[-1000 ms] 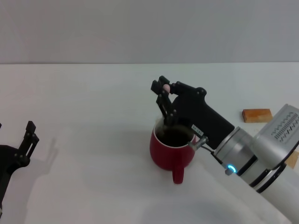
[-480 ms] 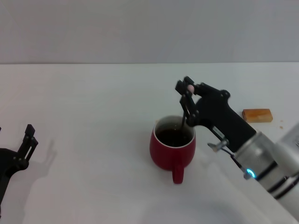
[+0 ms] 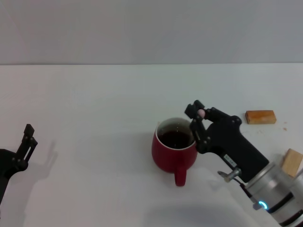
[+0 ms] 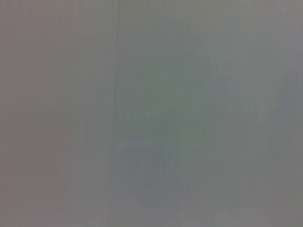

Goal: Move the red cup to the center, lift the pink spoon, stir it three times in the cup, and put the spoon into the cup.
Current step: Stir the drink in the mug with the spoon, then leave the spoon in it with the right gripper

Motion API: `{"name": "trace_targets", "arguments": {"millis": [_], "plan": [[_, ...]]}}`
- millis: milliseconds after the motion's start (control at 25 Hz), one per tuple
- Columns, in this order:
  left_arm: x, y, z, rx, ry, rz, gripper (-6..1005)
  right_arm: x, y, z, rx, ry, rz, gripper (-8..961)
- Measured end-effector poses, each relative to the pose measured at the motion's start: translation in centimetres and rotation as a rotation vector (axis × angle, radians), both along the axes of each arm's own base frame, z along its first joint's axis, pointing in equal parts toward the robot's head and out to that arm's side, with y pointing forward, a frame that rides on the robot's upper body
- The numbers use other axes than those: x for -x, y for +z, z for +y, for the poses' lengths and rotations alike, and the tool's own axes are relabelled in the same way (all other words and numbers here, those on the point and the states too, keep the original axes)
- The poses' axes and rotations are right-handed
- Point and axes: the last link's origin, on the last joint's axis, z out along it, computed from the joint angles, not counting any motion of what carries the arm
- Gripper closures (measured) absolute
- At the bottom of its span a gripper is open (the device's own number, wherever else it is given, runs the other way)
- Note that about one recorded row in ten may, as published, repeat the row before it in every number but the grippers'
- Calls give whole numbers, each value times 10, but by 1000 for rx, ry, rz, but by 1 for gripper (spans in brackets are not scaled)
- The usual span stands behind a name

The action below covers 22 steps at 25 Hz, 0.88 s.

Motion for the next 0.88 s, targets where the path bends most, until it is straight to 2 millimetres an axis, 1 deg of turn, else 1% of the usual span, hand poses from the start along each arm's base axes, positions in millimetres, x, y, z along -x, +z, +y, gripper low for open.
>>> {"name": "trace_targets", "arguments": {"millis": [200, 320, 480, 600, 640, 680, 880], "plan": [[-1, 0, 0, -2, -2, -1, 185, 15, -8, 6, 39, 46, -10, 954], [-1, 0, 0, -2, -3, -2, 184, 25, -14, 15, 63, 66, -36, 954], [-1, 0, 1, -3, -2, -2, 185, 29, -16, 23, 65, 70, -57, 954], [-1, 0, 1, -4, -2, -1, 185, 28, -13, 33, 50, 62, -81, 954], [0, 1, 1, -4, -2, -1, 185, 28, -13, 33, 50, 62, -81, 954], [0, 1, 1, -4, -2, -1, 185, 24, -8, 40, 24, 48, -94, 954], [0, 1, 1, -3, 0, 0, 185, 14, 1, 44, -25, 24, -107, 954]]}}
